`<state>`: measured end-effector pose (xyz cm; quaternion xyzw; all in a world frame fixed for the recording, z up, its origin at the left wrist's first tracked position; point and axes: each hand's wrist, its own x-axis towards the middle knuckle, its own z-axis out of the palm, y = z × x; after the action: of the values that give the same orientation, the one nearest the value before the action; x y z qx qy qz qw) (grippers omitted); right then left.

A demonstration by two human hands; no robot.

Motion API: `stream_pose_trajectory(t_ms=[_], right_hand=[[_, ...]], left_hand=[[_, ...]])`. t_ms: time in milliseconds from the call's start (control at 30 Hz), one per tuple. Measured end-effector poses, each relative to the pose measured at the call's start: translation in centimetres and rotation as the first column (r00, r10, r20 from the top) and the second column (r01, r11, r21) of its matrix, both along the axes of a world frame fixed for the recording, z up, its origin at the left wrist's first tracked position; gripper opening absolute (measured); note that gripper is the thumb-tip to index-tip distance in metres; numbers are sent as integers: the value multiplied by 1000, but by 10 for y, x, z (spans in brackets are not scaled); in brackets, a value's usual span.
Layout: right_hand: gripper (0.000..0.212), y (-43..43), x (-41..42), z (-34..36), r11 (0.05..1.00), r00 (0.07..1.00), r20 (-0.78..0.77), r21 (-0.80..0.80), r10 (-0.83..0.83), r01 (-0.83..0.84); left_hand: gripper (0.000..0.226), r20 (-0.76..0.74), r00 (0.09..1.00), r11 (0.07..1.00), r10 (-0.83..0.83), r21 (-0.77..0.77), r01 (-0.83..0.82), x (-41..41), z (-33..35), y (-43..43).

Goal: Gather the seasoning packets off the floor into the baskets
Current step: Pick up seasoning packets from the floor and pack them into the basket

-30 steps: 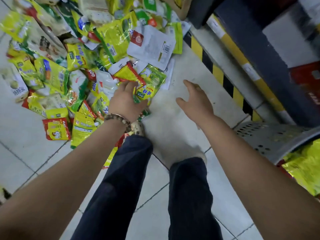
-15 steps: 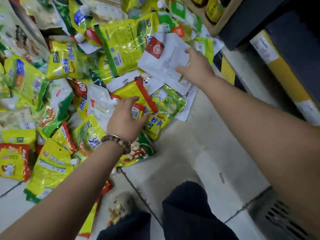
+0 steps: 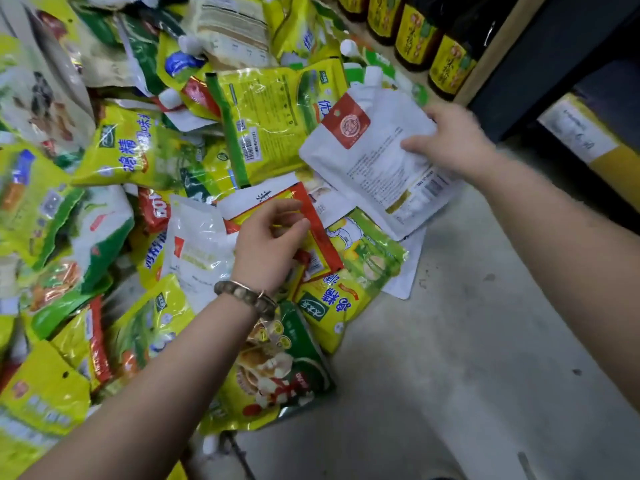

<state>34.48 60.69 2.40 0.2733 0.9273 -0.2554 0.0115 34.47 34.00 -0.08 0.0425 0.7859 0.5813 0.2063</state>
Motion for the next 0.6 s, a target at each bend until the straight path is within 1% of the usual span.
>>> stream_pose_trajectory(t_ms=[67, 100, 133, 167, 233, 300, 333, 400, 433, 500, 533, 600], right_hand=[[31, -4, 17, 31, 991, 995, -99, 133, 13, 0], [34, -8, 25, 46, 985, 987, -158, 172, 12, 16], [35, -15, 32, 58, 985, 975, -221, 170, 10, 28], [36, -25, 38, 67, 990, 961, -275, 135, 11, 28], [34, -51, 50, 74, 1000, 947, -320, -14, -12, 8], [30, -84, 61, 65, 972, 943, -327, -233, -59, -20], [28, -102, 66, 56, 936, 944, -317, -352, -91, -28], [21, -137, 77, 36, 838, 951, -264, -546, -160, -11], [20, -151, 82, 27, 795, 955, -230, -606, -188, 11], [20, -173, 92, 13, 738, 962, -170, -673, -213, 45], [20, -180, 96, 8, 721, 971, -140, -692, -194, 45], [24, -189, 95, 6, 708, 992, -81, -706, -94, 9]], left_hand=[[22, 60, 995, 993, 77, 89, -82, 9, 6, -5], [20, 94, 991, 986, 92, 130, -104, 14, 10, -9], [19, 133, 987, 979, 89, 170, -111, 19, 15, -13], [20, 166, 984, 974, 68, 203, -102, 24, 19, -18], [32, 220, 975, 967, 14, 246, -69, 34, 25, -27], [45, 322, 946, 953, -32, 294, -68, 44, 28, -34], [47, 378, 924, 941, -56, 329, -78, 48, 29, -36], [36, 434, 900, 908, -39, 392, -150, 55, 26, -43], [32, 456, 890, 895, 13, 392, -214, 58, 24, -49], [35, 494, 860, 896, 131, 311, -316, 58, 17, -63], [34, 499, 850, 902, 168, 269, -337, 59, 13, -72], [27, 486, 844, 900, 227, 226, -372, 60, 9, -88]])
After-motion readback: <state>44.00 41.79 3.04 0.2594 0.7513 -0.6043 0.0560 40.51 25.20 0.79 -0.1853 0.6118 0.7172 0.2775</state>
